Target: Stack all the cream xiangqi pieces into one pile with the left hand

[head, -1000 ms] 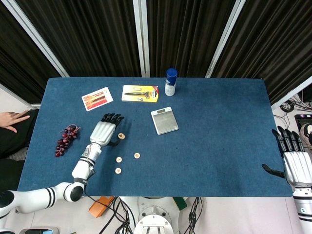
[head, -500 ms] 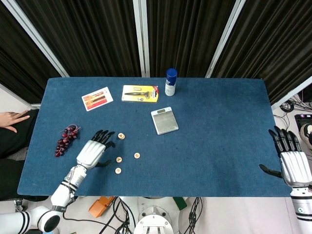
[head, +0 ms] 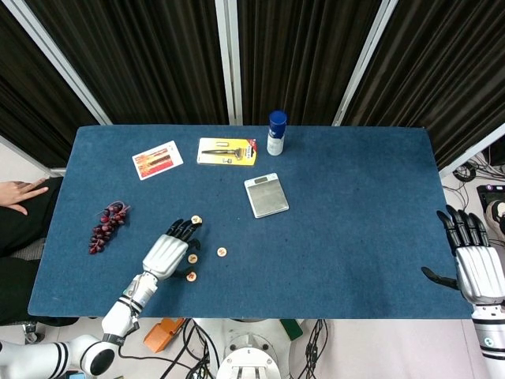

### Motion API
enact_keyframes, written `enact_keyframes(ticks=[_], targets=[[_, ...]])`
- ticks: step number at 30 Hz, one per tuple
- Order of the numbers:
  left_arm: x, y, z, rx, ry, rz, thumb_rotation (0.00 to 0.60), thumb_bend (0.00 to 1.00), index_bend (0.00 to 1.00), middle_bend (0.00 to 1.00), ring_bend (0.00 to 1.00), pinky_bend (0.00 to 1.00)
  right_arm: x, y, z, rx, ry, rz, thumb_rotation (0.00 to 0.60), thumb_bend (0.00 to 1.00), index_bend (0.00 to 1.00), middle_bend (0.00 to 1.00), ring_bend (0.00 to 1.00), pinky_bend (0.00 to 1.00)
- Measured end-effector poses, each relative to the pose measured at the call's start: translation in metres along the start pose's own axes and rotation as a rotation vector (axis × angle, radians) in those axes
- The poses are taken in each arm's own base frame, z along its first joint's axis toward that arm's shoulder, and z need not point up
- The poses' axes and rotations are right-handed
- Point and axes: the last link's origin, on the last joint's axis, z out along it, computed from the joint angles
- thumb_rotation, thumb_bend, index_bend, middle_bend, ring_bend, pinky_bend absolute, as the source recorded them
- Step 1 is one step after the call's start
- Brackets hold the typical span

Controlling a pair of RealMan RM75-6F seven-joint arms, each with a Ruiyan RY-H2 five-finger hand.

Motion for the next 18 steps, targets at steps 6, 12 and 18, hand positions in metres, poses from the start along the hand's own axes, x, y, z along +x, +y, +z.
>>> enact_keyframes(ticks=[6, 12, 18], targets=[[-0.0059, -0.0014, 0.0006, 0.013, -0.015, 0.0, 0.594, 0.27, 0.43, 0.06, 0.0, 0.0, -0.0006, 0.0006, -0.0002, 0.0, -0.001, 0.001, 0.6, 0.1, 0.0, 0.0, 0.0, 0.07], [-0.009, -0.0025, 0.0023, 0.018, -0.022, -0.003, 0.594, 0.3, 0.46, 0.06, 0.0, 0.0, 0.0001, 0.0009, -0.0004, -0.001, 0.002, -0.001, 0.6, 0.1, 0.0, 0.0, 0.0, 0.07], [-0.0102, -0.004, 0.0038, 0.022, -0.024, -0.005, 0.594, 0.32, 0.47, 0.06, 0.0, 0.0, 0.0, 0.0012, -0.0005, -0.004, 0.001, -0.001, 0.6, 0.1, 0.0, 0.0, 0.0, 0.07]])
